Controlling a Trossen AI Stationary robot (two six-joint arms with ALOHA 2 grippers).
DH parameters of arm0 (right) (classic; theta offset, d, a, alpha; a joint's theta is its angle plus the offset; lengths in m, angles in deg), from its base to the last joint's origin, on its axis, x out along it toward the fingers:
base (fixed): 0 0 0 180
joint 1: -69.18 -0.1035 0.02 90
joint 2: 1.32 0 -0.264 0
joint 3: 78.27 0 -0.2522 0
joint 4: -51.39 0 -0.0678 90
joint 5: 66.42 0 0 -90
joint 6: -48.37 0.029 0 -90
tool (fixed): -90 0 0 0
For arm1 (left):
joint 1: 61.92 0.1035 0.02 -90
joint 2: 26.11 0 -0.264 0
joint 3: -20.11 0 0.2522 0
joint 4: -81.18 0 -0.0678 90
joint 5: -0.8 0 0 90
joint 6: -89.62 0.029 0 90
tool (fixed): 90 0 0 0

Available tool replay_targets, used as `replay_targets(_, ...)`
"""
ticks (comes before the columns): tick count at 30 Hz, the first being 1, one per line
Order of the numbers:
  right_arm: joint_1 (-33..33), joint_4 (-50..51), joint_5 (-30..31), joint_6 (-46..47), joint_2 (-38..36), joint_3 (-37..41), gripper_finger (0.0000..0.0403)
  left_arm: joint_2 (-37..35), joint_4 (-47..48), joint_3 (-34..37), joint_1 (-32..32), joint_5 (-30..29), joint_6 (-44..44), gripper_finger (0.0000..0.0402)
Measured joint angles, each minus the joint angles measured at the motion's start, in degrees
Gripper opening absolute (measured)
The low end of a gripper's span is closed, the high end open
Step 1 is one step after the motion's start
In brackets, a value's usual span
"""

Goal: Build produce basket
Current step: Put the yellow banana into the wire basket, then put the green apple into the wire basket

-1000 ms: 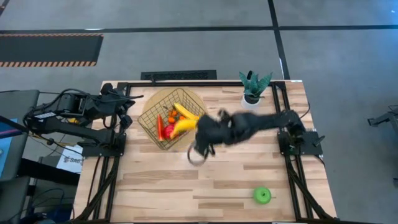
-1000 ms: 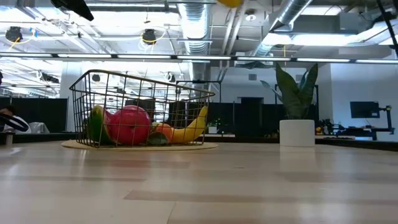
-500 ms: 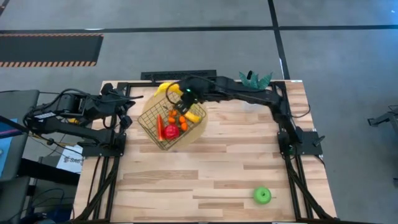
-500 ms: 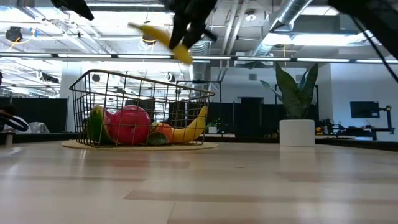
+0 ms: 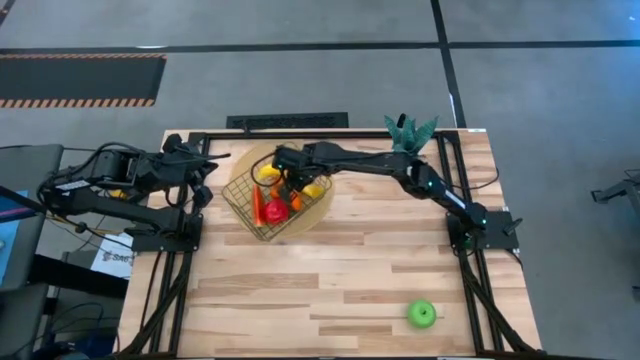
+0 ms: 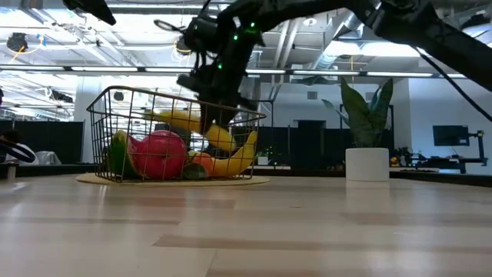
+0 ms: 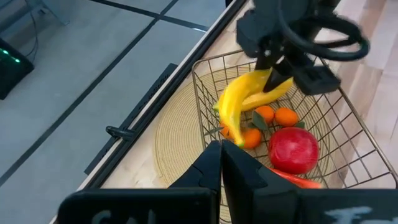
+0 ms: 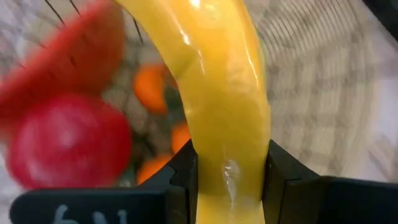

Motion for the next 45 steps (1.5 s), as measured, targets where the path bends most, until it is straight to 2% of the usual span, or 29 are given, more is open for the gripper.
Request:
replay_targets(14,0.01,3.78,-0.27,-1.80,1.09,0.18,0.0120,0.02,-0.02,0.00,0.00,-0.22,0.02,0.0000)
replay_targets(21,-0.50,6.37,-0.28,-0.58,0.75,-1.15,0.0319,0.00,-0.02,0.00,0.00,-0.25,0.02,0.0000)
replay_targets(23,-0.66,7.47,-0.28,0.60,0.14,-1.14,0.0356,0.02,-0.02,0.01,0.00,-0.26,0.02,0.0000)
replay_targets(26,-0.89,9.02,-0.06,2.49,-1.38,-1.13,0.0382,0.00,-0.02,0.01,0.00,-0.18,0.02,0.0000)
replay_targets(30,-1.78,13.59,0.04,5.04,-5.94,-1.11,0.0378,0.01,-0.03,-0.01,0.00,0.09,0.02,0.0000)
replay_targets(36,-7.55,26.94,-0.24,12.75,-15.77,-1.05,0.0341,0.00,-0.04,-0.01,0.00,-0.12,0.02,0.0000)
replay_targets(38,-10.89,30.53,-0.23,18.10,-18.95,-1.03,0.0331,0.02,-0.05,0.01,0.00,-0.18,0.01,0.0000)
replay_targets(42,-19.93,30.30,-0.11,29.68,-24.11,-0.43,0.0318,0.01,-0.18,-0.01,0.00,-0.17,-0.32,0.0000)
replay_targets(45,-27.75,30.37,3.01,40.75,-26.16,0.33,0.0316,0.02,-0.31,-0.01,0.00,-0.17,-1.18,0.0000)
